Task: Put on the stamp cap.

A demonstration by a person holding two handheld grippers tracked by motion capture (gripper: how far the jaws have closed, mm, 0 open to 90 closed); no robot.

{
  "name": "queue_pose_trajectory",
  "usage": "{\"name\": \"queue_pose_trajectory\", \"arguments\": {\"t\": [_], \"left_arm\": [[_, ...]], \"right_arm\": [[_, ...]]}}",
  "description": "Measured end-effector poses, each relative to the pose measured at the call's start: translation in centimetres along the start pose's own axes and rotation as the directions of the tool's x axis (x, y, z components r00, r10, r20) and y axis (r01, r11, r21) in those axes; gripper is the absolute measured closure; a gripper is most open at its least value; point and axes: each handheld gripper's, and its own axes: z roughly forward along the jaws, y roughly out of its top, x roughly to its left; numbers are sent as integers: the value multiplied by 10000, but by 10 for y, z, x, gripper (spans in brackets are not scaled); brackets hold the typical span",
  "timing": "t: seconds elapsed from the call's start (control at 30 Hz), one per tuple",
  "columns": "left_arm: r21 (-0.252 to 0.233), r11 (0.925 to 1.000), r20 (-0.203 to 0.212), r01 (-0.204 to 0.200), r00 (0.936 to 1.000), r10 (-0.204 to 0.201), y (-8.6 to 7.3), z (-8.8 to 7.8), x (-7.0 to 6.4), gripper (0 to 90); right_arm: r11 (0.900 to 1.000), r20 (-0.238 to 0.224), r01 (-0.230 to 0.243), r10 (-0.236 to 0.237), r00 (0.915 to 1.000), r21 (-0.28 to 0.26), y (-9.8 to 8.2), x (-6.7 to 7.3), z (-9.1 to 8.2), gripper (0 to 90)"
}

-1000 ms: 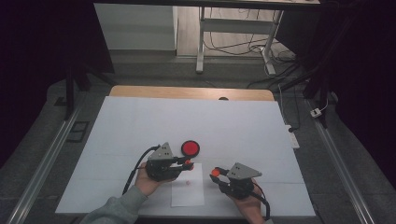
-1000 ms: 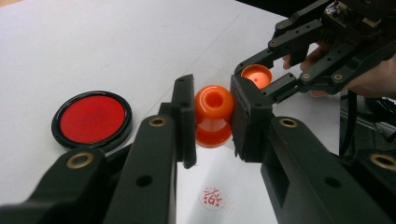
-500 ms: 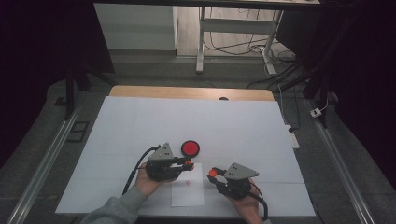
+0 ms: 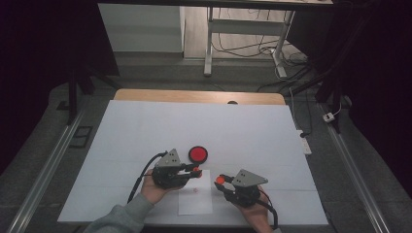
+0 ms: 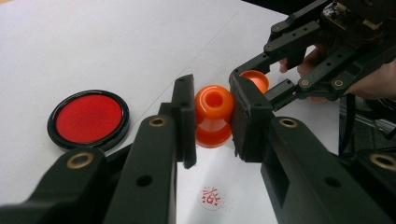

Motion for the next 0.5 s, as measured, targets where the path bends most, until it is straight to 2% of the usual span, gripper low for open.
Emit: {"name": "queue_pose_trajectory", "arguments": {"t": [0.5], "left_arm": [[191, 9997, 0, -130, 9999, 130, -2, 4, -2, 721]], "right_arm": [[9999, 105, 14, -12, 9999, -123, 1, 0, -1, 644]]}}
